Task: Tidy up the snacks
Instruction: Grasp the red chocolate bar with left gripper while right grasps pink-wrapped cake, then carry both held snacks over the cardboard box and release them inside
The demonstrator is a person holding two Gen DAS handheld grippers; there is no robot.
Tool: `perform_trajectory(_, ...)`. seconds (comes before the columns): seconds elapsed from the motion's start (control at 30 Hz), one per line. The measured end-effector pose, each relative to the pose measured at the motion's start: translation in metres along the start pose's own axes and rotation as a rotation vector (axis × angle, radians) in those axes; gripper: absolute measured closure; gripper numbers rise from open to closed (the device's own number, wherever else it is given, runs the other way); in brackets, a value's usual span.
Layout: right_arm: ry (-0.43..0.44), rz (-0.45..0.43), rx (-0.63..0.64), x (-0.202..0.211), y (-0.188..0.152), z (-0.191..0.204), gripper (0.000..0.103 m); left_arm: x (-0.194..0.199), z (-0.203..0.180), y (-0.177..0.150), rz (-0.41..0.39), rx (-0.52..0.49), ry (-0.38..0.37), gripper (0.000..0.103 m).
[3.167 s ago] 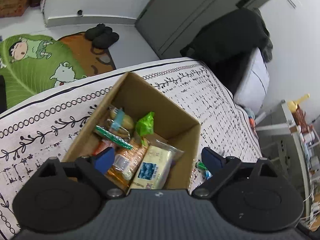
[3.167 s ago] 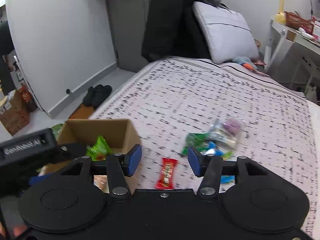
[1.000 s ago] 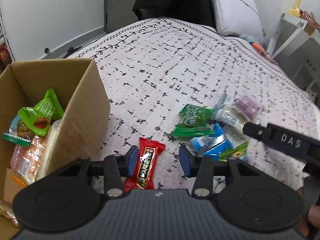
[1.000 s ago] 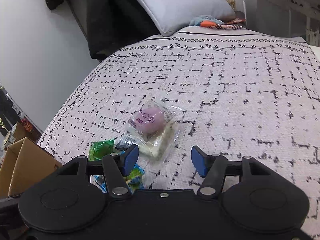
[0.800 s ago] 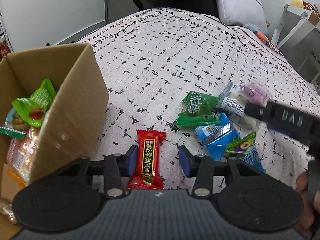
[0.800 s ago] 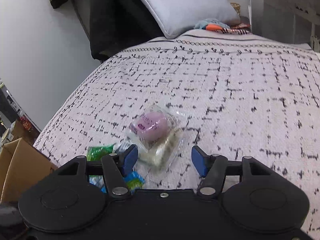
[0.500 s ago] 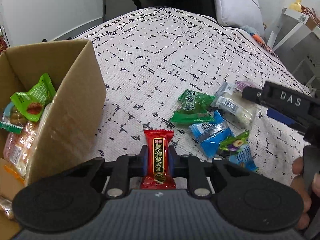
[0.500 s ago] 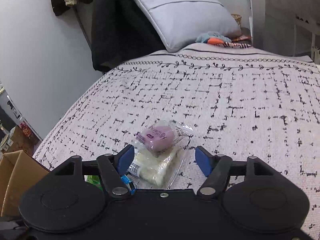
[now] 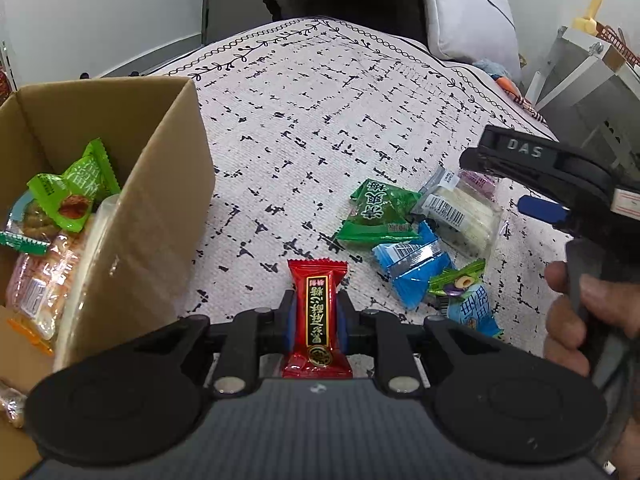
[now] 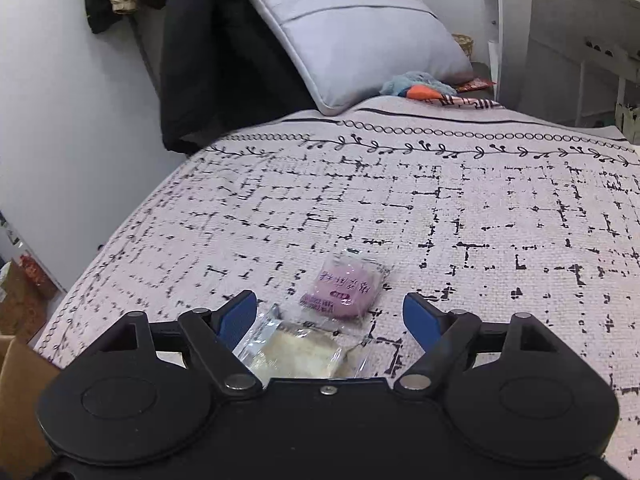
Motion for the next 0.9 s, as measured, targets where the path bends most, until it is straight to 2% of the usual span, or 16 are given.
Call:
perform_trajectory(0.07, -0.028, 0.023, -0.007, -0.008, -0.001, -0.002, 0.031, -0.002, 0.0, 0.0, 0.003, 0.0, -0.002, 0.084)
perform_trajectory(0.33, -0.08, 0.045, 0.016, -0.021, -0.001, -0.002, 0.036, -0.01, -0.001, 0.003, 0.011, 0.011, -0.016, 0.084)
perform_trajectory(0.37, -0.083, 0.046, 0.023, -0.022, -0.001, -0.001, 0.04, -0.011, -0.001, 0.004, 0.011, 0.012, -0.016, 0.084)
perform_trajectory(0.43, -0.089, 0.054, 0.044, -0.024, 0.0, 0.001, 0.059, -0.013, -0.002, 0.004, 0.01, 0.009, -0.017, 0.084)
perform_trajectory(0.5, -0.099, 0.059, 0.064, -0.024, -0.001, 0.003, 0.066, -0.013, -0.002, 0.005, 0.008, 0.005, -0.018, 0.084)
perform_trajectory(0.7, -0.094, 0.07, 0.076, -0.018, 0.0, 0.004, 0.073, -0.012, -0.002, 0.006, 0.012, 0.019, -0.029, 0.084)
perform_trajectory(0.9, -0.104, 0.063, 0.049, -0.001, 0.002, 0.001, 0.075, -0.001, -0.003, 0.008, -0.005, 0.025, -0.053, 0.084)
Point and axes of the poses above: each gripper's, at about its wrist camera, not at the fingertips, and x roughly against the way its jaws point, z to its left, y to its top, the point moved 5 cm from there along -x, roughly the way its jaws point, and after that the axes turned 3 degrees about x, right-handed, at the moved point
